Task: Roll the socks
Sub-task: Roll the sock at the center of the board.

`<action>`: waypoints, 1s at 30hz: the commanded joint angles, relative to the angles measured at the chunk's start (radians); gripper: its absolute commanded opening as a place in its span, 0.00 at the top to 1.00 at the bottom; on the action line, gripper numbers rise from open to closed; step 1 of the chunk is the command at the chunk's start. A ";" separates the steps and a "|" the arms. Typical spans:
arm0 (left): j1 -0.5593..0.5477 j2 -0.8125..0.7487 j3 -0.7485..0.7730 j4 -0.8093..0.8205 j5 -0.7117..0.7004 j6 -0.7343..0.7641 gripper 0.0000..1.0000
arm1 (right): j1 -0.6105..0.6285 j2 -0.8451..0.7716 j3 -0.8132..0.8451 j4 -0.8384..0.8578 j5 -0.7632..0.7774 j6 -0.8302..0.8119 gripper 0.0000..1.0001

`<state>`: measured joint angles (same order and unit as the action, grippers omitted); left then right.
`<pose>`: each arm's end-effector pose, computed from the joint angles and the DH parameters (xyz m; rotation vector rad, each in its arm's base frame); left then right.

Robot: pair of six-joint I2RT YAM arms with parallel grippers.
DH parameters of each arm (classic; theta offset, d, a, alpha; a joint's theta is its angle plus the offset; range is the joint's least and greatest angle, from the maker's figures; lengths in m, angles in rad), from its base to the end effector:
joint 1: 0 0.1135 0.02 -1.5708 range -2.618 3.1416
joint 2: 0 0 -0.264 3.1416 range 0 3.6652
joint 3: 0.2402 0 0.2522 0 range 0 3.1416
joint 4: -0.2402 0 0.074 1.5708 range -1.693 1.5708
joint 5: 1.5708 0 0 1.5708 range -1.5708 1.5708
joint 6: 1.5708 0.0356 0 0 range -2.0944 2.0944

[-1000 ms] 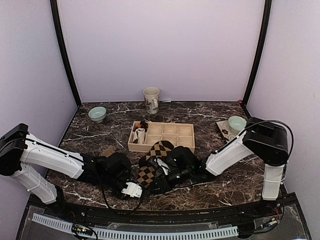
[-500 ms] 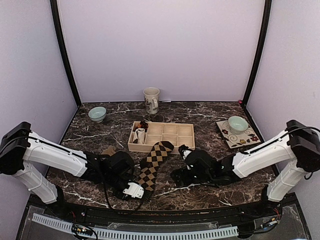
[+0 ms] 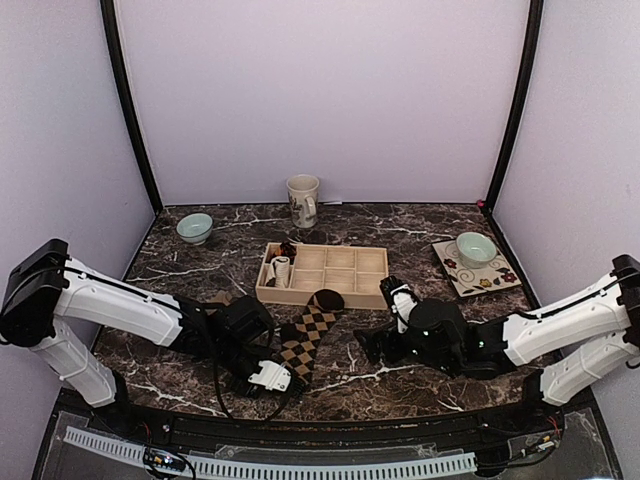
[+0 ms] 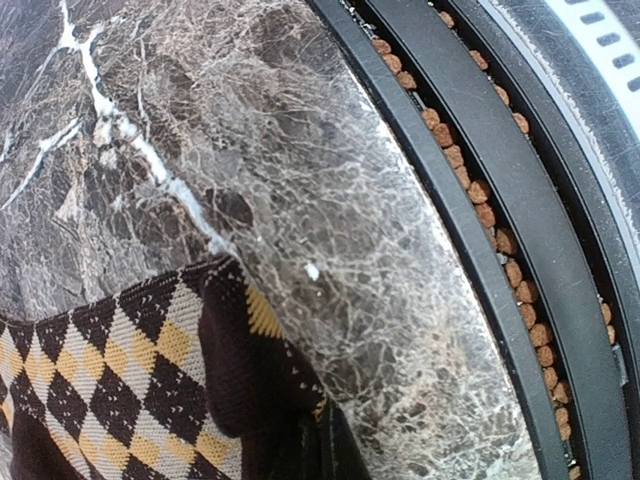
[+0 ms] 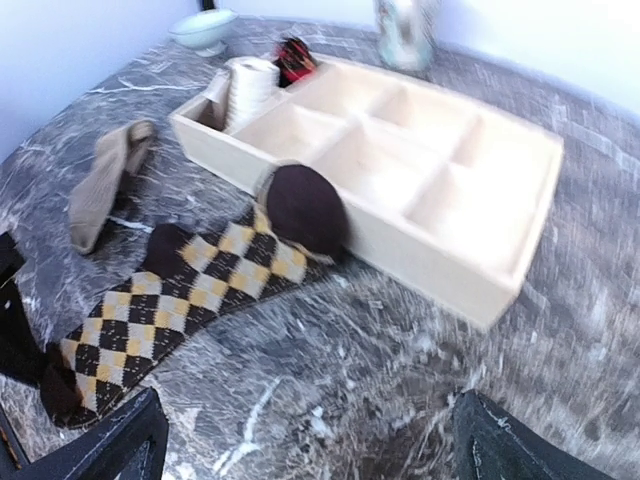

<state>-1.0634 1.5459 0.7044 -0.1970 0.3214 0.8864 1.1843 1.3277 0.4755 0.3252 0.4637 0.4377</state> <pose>0.1243 -0.2468 0.1419 2.2162 1.3640 -0.4824 0.1106 0.2296 0.1716 -0.4907 2.0198 0.5238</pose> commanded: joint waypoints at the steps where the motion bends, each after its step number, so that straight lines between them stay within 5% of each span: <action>1: 0.035 0.008 0.003 -0.091 0.088 -0.008 1.00 | 0.135 -0.027 -0.010 0.146 0.155 -0.276 0.01; 13: 0.086 0.083 0.099 -0.206 0.175 -0.037 0.98 | 0.392 -0.025 0.121 -0.166 0.276 -0.273 0.04; 22: 0.088 0.135 0.135 -0.241 0.196 -0.011 0.98 | 0.437 0.249 0.227 -0.055 0.162 -0.398 0.16; 30: 0.092 0.167 0.163 -0.288 0.223 0.019 0.95 | 0.446 0.399 0.300 0.012 0.063 -0.580 0.14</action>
<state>-0.9756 1.6810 0.8547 -0.3954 0.5205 0.8780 1.6192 1.6966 0.7406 0.2687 0.5961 -0.0242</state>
